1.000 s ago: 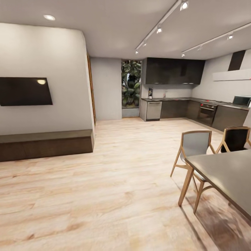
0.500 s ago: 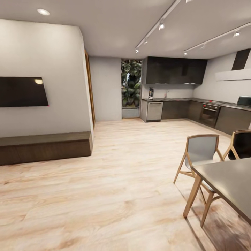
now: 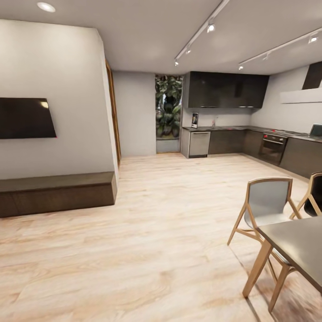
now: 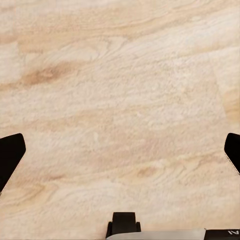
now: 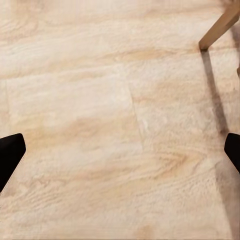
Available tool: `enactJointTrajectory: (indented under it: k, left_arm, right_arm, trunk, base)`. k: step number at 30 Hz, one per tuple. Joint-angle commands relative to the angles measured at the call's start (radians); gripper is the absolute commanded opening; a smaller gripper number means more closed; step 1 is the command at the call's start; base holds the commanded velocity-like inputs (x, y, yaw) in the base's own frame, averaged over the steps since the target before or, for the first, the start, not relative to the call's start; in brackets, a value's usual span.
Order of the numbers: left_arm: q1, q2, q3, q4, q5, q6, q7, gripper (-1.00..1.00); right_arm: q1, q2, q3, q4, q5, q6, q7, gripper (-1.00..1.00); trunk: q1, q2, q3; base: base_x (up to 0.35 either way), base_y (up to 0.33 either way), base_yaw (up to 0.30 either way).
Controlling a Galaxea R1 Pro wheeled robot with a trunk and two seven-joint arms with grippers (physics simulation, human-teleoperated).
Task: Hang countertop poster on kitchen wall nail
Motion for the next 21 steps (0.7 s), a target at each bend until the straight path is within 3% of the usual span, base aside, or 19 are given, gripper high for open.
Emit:
enactJointTrajectory:
  k: [1,21]
  left_arm:
    - [0.0,0.0,0.0,-0.001,0.0,-0.002,-0.001,1.0]
    - [0.0,0.0,0.0,0.0,0.0,-0.002,0.0,1.0]
  right_arm:
    - [-0.001,0.0,0.0,0.001,0.001,-0.003,0.0,1.0]
    - [0.0,0.0,0.0,0.001,0.001,-0.003,0.0,1.0]
  trunk:
    - [0.001,0.0,-0.001]
    - [0.001,0.0,-0.001]
  base:
    - [0.342,0.0,0.0]
    - [0.343,0.0,0.0]
